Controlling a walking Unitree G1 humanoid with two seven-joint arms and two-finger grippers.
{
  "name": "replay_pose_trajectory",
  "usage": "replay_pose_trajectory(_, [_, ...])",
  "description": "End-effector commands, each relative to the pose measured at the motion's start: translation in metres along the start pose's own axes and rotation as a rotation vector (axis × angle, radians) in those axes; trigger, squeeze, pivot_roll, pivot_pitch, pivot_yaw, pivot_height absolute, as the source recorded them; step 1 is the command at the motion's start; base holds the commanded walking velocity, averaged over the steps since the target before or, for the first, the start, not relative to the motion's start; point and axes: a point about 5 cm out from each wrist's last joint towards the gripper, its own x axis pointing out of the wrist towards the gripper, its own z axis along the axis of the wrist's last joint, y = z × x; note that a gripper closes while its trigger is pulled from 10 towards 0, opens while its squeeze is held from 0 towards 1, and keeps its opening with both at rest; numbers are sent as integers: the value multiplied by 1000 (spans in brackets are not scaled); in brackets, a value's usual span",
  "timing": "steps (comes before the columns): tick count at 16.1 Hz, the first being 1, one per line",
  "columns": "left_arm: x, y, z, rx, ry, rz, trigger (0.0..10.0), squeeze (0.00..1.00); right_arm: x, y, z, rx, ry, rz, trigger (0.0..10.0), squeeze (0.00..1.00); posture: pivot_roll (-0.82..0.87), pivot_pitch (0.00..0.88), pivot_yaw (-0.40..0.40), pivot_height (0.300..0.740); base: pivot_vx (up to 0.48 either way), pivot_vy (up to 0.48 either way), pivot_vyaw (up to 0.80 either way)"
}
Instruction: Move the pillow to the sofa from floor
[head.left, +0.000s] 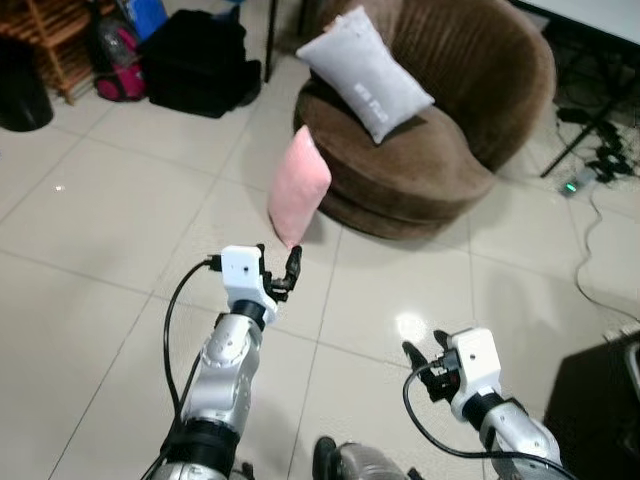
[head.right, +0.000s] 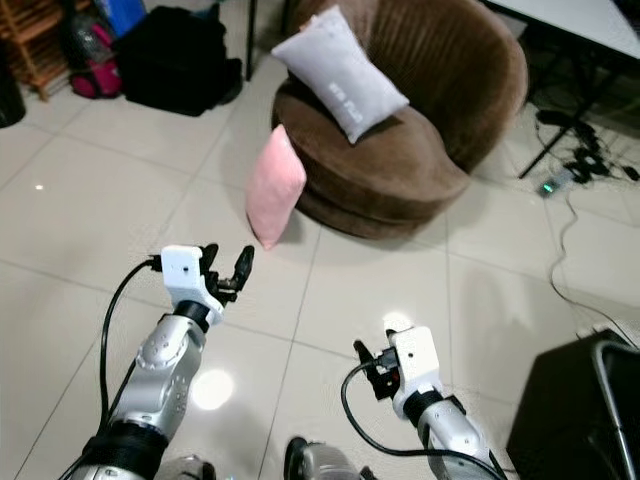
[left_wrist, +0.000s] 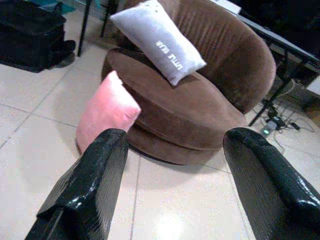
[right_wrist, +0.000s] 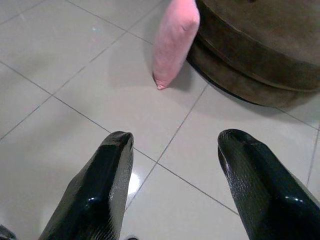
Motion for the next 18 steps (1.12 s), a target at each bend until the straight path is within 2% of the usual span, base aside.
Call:
replay_pose_trajectory(1, [0,-8,-3,-17,13,-16,10000,0,-4,-4,-3,-9,8,-15,10000,0,-94,173,-173,740,0,480,0])
replay_pose_trajectory(5, [0,-8,-2,-35,10,-24,10000,0,-3,1,3,-9,-5,-8,10000,0,-91,173,-172,740,0,480,0])
replay_pose_trajectory(8, [-1,-8,-5,-38,22,-34,10000,0,-2,7,26,-29,-67,-6,10000,0,-93,164,-172,740,0,480,0])
replay_pose_trajectory(10, [0,-4,-8,-11,47,-29,10000,0,0,10,35,-38,-88,-15,10000,0,-87,143,-167,740,0,0,0])
replay_pose_trajectory(13, [4,5,-14,20,94,-32,10000,0,0,1,40,-37,-121,-63,10000,0,-112,100,-129,740,0,0,0])
replay_pose_trajectory(15, [12,8,-10,92,125,-78,10000,0,-1,-16,25,1,-122,-169,10000,0,-153,81,-76,740,0,0,0])
replay_pose_trajectory(18, [27,0,-2,158,143,-185,10000,0,-4,-22,14,46,-142,-278,10000,0,-235,63,11,740,0,0,0])
